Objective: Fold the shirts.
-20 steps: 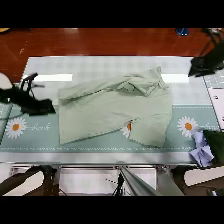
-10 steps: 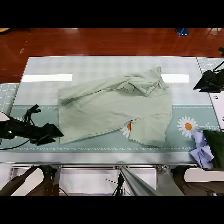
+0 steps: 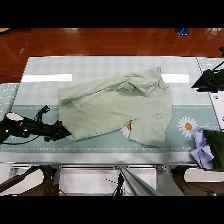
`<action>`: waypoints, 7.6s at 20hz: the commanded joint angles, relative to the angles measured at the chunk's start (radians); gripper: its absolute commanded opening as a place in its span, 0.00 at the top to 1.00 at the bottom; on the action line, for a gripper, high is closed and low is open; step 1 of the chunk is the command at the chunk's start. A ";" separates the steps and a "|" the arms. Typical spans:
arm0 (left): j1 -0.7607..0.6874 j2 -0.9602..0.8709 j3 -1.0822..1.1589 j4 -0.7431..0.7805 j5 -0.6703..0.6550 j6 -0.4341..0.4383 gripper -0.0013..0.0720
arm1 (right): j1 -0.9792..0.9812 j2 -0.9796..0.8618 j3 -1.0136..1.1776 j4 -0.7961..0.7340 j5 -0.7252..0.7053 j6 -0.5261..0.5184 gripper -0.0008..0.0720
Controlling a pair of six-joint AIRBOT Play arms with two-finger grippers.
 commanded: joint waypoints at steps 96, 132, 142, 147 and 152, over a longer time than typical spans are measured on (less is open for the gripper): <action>-0.130 -0.187 0.772 0.335 -0.077 -0.219 0.94 | 0.393 -0.246 0.244 -0.282 -0.090 0.155 0.95; 0.050 0.088 -0.010 0.156 -0.089 -0.027 0.44 | -0.005 0.252 -0.348 0.034 -0.217 -0.061 0.40; 0.045 0.050 -0.009 0.154 -0.113 0.029 0.94 | -0.040 0.379 -0.673 -0.074 -0.170 -0.021 0.33; 0.045 0.050 -0.009 0.154 -0.113 0.044 0.94 | -0.037 0.552 -0.963 -0.058 -0.267 -0.059 0.31; 0.045 0.050 -0.009 0.154 -0.114 0.044 0.94 | -0.037 0.590 -1.073 0.061 -0.328 -0.069 0.31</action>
